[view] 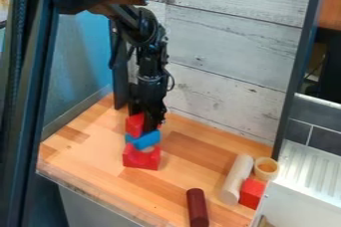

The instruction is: Put the red arc on top of the blue rectangular block

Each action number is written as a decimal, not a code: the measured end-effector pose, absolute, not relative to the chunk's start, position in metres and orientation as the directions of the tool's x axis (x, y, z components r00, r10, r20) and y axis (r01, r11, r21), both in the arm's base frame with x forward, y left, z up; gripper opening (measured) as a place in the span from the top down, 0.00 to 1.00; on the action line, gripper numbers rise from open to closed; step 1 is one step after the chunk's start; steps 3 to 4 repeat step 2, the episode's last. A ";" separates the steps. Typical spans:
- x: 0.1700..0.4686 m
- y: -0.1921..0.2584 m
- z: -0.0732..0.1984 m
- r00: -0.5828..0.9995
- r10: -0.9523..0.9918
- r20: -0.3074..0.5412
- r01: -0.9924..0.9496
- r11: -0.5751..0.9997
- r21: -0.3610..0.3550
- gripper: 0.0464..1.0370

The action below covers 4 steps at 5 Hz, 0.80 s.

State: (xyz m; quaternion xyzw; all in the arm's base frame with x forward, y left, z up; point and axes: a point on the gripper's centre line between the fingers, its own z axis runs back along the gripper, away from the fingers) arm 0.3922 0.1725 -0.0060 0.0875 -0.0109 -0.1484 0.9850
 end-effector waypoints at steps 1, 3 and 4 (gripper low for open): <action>0.396 0.174 -0.007 0.955 -0.296 -0.002 0.291 0.939 0.184 0.44; 0.396 0.174 -0.007 0.954 -0.299 -0.015 0.296 0.936 0.193 0.37; 0.396 0.174 -0.007 0.954 -0.299 -0.015 0.296 0.936 0.193 0.37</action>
